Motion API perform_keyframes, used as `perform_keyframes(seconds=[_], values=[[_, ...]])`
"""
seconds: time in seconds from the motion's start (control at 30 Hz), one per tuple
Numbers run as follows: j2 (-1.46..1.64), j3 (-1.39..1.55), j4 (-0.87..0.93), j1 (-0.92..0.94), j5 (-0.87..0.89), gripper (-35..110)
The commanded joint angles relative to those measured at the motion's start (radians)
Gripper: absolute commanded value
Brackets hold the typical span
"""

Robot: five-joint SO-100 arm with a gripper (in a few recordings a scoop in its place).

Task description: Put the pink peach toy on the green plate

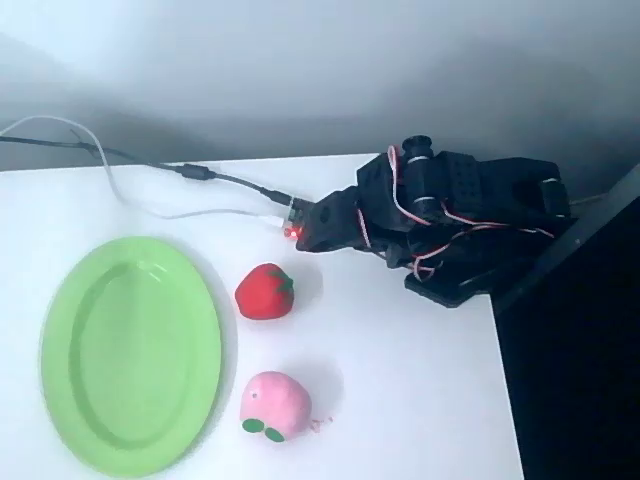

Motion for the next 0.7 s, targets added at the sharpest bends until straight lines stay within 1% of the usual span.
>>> perform_keyframes(seconds=[0.0,0.4,0.43,0.5,0.6,0.67], values=[[0.023,0.233,-0.106,-0.017,0.015,0],[0.023,0.233,-0.114,-0.012,0.011,0],[0.021,0.233,-0.144,-0.012,0.012,0],[0.018,0.215,-0.295,-0.012,0.008,0],[0.018,0.117,-0.566,0.018,-0.055,0],[0.02,0.035,-0.683,0.061,-0.081,0]])
